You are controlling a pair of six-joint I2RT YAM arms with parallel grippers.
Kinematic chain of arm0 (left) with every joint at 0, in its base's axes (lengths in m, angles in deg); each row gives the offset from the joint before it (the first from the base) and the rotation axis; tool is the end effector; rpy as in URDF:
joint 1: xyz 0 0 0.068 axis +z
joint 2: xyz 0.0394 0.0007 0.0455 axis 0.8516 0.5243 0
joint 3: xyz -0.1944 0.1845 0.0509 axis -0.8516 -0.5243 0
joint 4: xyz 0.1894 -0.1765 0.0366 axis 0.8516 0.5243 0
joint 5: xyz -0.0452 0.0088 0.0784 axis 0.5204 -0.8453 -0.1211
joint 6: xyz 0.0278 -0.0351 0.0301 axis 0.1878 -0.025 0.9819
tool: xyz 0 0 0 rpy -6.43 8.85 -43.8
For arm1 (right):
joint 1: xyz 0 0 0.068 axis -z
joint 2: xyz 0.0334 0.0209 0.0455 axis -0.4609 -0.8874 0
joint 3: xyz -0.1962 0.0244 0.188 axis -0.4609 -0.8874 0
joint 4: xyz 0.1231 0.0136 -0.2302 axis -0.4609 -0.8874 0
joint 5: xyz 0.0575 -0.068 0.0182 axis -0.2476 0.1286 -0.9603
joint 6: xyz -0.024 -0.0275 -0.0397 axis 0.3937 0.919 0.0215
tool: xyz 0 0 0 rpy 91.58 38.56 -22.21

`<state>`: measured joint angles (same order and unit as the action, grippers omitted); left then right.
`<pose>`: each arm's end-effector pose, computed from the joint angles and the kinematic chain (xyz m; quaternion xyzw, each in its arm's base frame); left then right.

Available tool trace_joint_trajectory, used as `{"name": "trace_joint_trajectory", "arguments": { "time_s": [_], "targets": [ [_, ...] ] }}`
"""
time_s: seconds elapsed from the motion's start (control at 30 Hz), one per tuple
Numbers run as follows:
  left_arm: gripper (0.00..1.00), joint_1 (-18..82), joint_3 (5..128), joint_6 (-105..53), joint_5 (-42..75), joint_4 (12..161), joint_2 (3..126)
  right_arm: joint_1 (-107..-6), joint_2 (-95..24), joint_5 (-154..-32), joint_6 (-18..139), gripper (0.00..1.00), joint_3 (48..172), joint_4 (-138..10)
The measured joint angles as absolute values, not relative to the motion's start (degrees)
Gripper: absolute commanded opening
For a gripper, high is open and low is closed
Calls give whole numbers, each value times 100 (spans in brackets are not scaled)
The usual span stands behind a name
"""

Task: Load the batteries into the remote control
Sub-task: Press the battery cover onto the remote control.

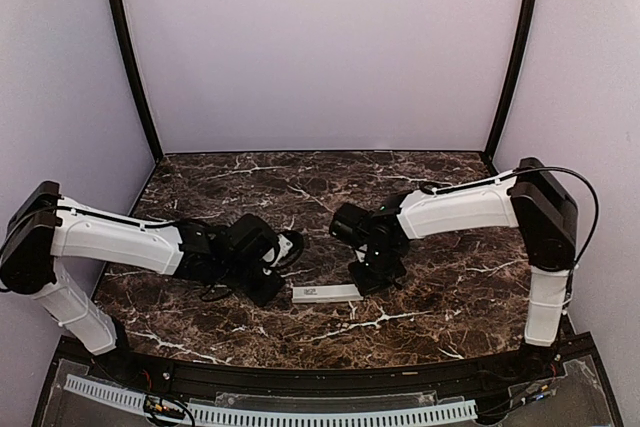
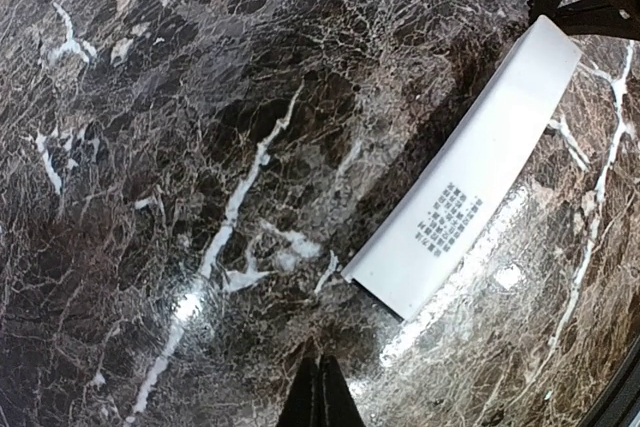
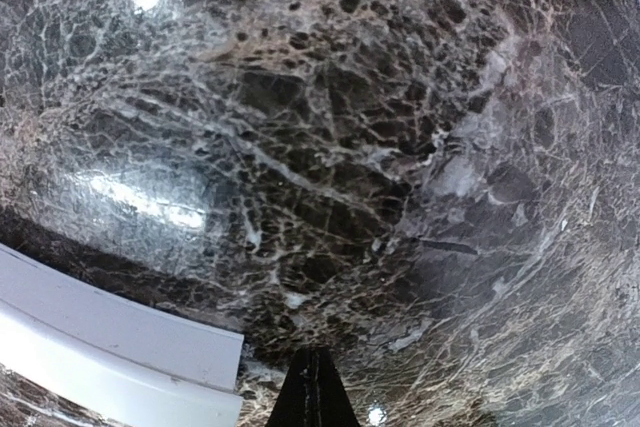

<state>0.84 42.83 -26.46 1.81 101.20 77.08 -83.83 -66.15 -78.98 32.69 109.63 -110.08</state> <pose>0.1674 -0.2555 0.1804 0.3494 0.8783 -0.1382 0.2956 0.2046 0.3008 0.1544 -0.1822 0.9796 0.0047 0.0849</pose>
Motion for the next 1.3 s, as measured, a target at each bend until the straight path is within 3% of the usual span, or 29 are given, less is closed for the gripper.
{"name": "trace_joint_trajectory", "arguments": {
  "time_s": [1.3],
  "targets": [
    [0, 36, 4021, -2782, 1042, 9182, 8431, -8678, -7077, -7649, 2661, 0, 11619, -11747]
  ]
}}
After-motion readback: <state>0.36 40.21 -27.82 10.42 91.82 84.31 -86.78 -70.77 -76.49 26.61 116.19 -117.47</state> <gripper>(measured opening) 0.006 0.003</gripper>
